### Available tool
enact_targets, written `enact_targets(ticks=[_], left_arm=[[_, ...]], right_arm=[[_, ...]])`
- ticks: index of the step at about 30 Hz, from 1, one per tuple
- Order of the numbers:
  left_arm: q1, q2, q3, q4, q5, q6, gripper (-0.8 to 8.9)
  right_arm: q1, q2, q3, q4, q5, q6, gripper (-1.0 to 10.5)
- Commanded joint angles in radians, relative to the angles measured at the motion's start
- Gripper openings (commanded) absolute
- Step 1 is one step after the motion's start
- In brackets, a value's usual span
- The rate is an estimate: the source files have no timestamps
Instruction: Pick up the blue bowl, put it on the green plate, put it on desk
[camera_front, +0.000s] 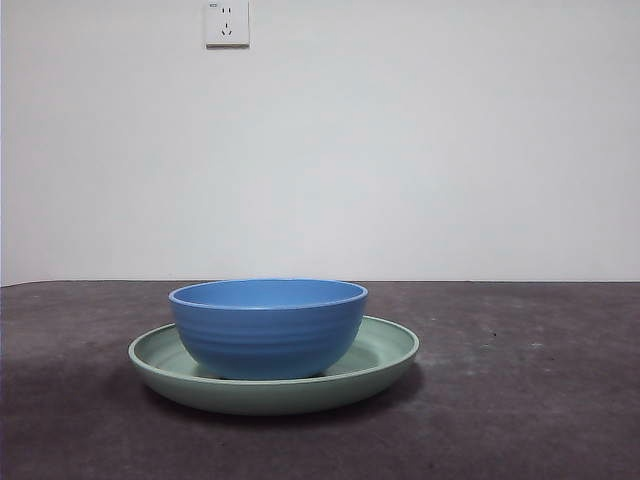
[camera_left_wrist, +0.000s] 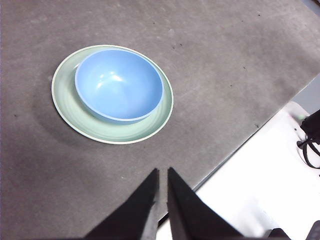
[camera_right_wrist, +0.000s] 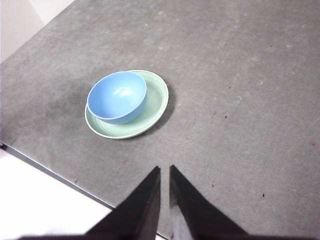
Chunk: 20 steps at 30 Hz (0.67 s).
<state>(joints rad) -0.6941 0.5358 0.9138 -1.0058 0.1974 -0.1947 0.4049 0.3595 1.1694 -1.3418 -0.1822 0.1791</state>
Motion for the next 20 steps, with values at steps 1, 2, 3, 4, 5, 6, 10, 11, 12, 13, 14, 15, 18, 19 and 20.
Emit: enact_targets(ticks=[1, 2, 3, 4, 5, 6, 10, 11, 12, 13, 14, 15, 18, 19, 20], left_arm=[[-0.006, 0.004, 0.01, 0.01, -0.003, -0.002, 0.26], [-0.006, 0.004, 0.01, 0.01, -0.003, -0.002, 0.26], [-0.006, 0.004, 0.01, 0.01, -0.003, -0.002, 0.26], [-0.006, 0.004, 0.01, 0.01, -0.003, -0.002, 0.26], [-0.006, 0.004, 0.009, 0.014, -0.003, -0.002, 0.26], [-0.006, 0.003, 0.002, 0.018, -0.003, -0.002, 0.26], [0.05, -0.004, -0.014, 0.024, -0.001, -0.001, 0.26], [0.078, -0.008, -0.028, 0.036, 0.012, -0.001, 0.26], [0.111, -0.015, -0.048, 0.057, 0.022, -0.001, 0.26], [0.146, -0.025, -0.075, 0.081, 0.022, -0.001, 0.26], [0.184, -0.037, -0.108, 0.114, 0.019, -0.001, 0.26], [0.218, -0.051, -0.142, 0.151, 0.019, -0.001, 0.24], [0.331, -0.116, -0.304, 0.411, 0.009, 0.001, 0.25], [0.36, -0.138, -0.364, 0.518, 0.012, -0.016, 0.24], [0.391, -0.166, -0.437, 0.653, 0.013, -0.041, 0.24]], right_arm=[[0.005, 0.002, 0.013, -0.071, 0.0, -0.008, 0.2], [0.005, 0.002, 0.013, -0.071, 0.0, -0.008, 0.2], [0.005, 0.002, 0.013, -0.071, 0.0, -0.008, 0.2], [0.005, 0.002, 0.013, -0.071, 0.0, -0.008, 0.2], [0.005, 0.002, 0.013, -0.071, 0.0, -0.008, 0.2], [0.005, 0.002, 0.013, -0.071, 0.0, -0.008, 0.2], [0.005, 0.002, 0.013, -0.071, 0.0, -0.008, 0.2], [0.005, 0.002, 0.013, -0.071, 0.0, -0.008, 0.2], [0.005, 0.002, 0.013, -0.071, 0.0, -0.008, 0.2], [0.005, 0.002, 0.013, -0.071, 0.0, -0.008, 0.2], [0.005, 0.002, 0.013, -0.071, 0.0, -0.008, 0.2], [0.005, 0.002, 0.013, -0.071, 0.0, -0.008, 0.2], [0.005, 0.002, 0.013, -0.071, 0.0, -0.008, 0.2], [0.005, 0.002, 0.013, -0.071, 0.0, -0.008, 0.2], [0.005, 0.002, 0.013, -0.071, 0.0, -0.008, 0.2]])
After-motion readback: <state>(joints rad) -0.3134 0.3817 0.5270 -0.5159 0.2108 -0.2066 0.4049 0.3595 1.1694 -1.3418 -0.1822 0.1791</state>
